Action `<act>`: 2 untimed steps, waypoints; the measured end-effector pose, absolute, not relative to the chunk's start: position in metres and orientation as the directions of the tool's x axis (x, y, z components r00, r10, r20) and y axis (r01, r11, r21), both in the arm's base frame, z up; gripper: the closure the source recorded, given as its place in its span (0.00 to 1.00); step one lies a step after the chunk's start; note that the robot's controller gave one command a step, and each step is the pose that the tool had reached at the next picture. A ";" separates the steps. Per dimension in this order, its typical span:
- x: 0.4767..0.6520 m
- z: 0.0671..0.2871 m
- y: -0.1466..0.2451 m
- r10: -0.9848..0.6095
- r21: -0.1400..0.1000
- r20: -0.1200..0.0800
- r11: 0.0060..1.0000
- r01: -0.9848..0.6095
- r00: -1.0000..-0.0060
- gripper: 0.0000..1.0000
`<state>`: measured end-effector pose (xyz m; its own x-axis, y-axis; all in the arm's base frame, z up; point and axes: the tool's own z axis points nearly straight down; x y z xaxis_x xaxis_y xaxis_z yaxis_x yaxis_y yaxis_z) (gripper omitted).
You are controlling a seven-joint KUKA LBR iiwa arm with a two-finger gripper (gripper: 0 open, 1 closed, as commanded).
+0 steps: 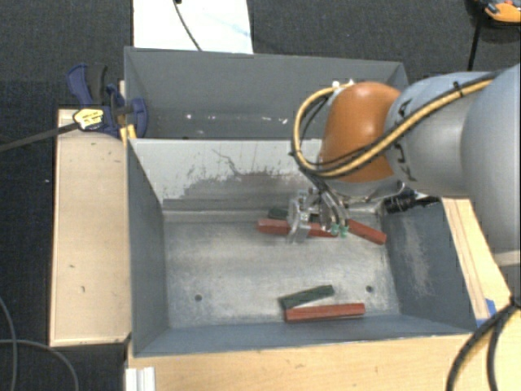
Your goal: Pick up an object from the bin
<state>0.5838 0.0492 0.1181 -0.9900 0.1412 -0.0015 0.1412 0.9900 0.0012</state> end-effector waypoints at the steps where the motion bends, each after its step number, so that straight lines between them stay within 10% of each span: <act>1: 0.584 0.133 0.049 0.141 0.001 -0.002 0.990 0.141 -0.990 1.00; 2: 0.584 0.146 0.049 0.139 0.002 -0.003 0.990 0.139 -0.990 1.00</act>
Offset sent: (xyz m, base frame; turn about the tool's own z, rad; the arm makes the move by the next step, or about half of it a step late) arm 0.0000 0.0000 0.0231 0.0000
